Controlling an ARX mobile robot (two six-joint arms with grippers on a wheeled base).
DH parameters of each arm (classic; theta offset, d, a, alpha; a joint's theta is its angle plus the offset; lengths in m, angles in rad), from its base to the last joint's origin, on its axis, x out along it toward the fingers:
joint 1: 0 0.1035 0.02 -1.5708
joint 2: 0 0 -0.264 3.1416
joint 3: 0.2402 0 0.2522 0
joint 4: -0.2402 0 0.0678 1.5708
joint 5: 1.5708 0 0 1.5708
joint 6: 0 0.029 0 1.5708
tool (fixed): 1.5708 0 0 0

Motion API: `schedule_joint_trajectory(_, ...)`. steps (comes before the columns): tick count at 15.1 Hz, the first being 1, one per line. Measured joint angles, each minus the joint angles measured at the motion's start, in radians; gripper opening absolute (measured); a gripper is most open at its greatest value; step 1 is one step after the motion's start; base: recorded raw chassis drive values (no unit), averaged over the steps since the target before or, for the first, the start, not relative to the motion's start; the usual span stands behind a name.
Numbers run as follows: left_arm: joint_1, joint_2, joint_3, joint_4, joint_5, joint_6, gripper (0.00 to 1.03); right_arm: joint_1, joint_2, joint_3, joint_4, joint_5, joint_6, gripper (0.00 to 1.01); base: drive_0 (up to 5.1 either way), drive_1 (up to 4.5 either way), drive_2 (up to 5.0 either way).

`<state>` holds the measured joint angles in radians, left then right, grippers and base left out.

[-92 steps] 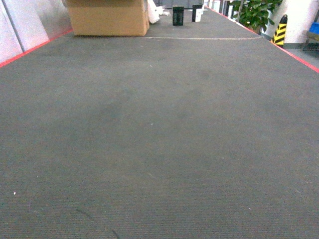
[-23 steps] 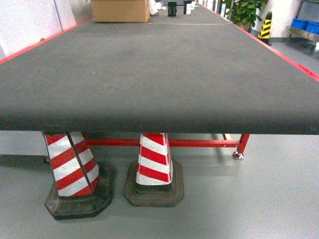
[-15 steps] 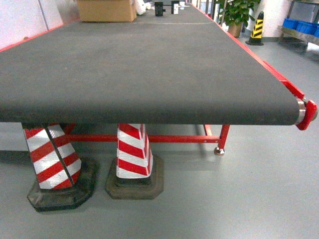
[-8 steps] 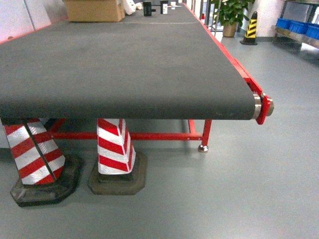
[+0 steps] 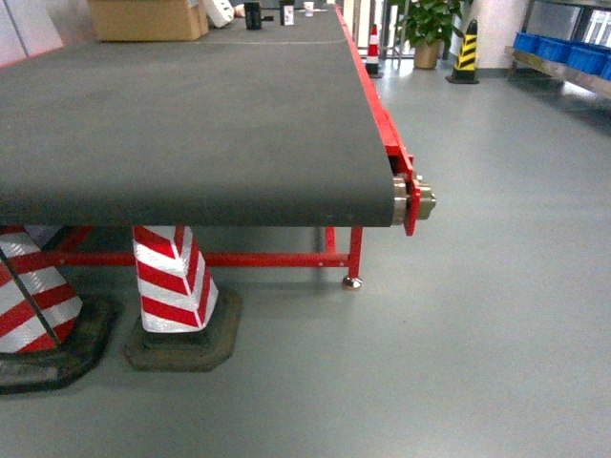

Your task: Sort blue parts and orange caps into right shelf containers

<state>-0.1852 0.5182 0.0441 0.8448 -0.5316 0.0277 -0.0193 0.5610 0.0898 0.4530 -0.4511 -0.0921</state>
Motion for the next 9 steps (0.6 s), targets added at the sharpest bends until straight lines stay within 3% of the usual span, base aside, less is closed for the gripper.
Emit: schedule_joint_trajectory(9, 0.000, 0.001, 0.000, 0.002, -0.001, 0.000, 0.46, 0.000, 0.000, 0.000, 0.003, 0.000, 0.000, 0.43, 4.9, -3.45, -1.1)
